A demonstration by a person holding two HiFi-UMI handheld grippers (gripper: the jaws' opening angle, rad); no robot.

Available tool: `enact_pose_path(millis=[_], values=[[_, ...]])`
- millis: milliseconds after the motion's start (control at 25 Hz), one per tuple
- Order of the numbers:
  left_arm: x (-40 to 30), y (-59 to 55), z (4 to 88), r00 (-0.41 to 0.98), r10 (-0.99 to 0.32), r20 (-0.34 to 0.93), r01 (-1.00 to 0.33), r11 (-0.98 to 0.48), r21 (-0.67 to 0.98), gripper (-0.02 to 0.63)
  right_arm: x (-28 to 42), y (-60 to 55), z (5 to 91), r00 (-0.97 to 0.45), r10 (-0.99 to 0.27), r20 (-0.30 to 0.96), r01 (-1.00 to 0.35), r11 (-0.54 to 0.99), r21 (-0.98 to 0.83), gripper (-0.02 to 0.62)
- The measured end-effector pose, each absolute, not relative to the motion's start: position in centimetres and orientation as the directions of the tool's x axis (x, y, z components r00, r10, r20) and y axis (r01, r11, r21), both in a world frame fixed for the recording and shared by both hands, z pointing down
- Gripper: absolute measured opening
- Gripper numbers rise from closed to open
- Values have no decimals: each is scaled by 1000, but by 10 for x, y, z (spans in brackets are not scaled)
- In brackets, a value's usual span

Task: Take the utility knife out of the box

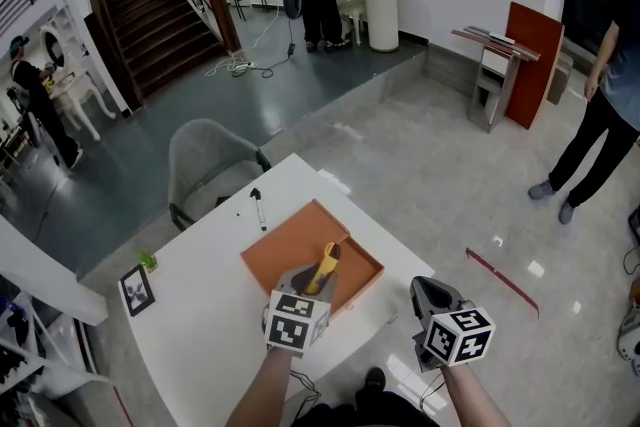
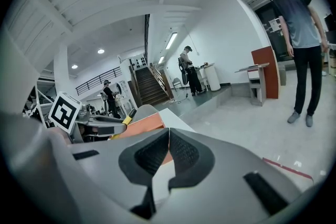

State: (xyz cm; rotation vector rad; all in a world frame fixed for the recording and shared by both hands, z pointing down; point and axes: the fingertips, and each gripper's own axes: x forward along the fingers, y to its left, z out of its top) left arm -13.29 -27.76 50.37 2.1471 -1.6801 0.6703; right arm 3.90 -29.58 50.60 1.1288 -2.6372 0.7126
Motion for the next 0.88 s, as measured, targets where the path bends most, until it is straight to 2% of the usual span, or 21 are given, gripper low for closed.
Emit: enact_pose_path(millis=[880], values=[[-172,-243,461,85,-916,391,-993,-43,113,118,25,-293,493,-729,-603,324,-684,648,-335,2]])
